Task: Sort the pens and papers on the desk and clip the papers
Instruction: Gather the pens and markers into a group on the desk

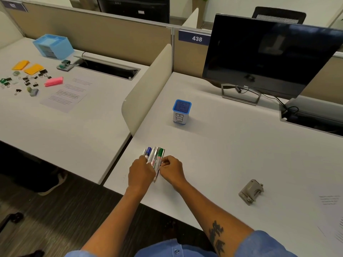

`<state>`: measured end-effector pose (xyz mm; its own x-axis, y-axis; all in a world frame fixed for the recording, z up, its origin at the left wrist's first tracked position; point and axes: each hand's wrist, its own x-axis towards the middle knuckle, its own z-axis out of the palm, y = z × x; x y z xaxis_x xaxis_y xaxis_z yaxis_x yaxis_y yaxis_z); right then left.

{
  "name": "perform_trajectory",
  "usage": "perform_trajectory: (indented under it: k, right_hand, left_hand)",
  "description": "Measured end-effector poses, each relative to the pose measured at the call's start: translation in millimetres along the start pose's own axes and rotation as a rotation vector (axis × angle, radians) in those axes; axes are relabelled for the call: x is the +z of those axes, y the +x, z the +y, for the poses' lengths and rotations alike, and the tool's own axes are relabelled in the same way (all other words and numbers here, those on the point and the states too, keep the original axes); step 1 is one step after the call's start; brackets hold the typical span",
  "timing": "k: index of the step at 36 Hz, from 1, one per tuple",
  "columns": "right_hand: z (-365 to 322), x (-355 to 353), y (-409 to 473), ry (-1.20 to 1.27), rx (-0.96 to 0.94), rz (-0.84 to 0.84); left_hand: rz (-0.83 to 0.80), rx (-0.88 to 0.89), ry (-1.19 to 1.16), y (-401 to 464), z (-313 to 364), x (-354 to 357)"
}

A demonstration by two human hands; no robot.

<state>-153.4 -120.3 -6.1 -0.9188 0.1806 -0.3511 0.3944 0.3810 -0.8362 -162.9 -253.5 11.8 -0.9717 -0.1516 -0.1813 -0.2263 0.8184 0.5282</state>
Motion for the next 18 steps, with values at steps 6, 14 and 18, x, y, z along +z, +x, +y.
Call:
perform_trajectory:
  k: [6, 14, 18]
  right_hand:
    - [3.8, -4.8, -0.2, -0.032, 0.010, -0.003]
    - [7.5, -23.2, -3.2, -0.067, 0.015, -0.004]
    - [11.2, -40.4, -5.5, -0.158, -0.059, 0.006]
  left_hand:
    - [0.003, -0.010, 0.000, -0.6, 5.5, 1.5]
    - [0.035, 0.014, -0.066, -7.6, 23.7, 5.1]
    - [0.092, 0.122, -0.056, -12.9, 36.9, 14.7]
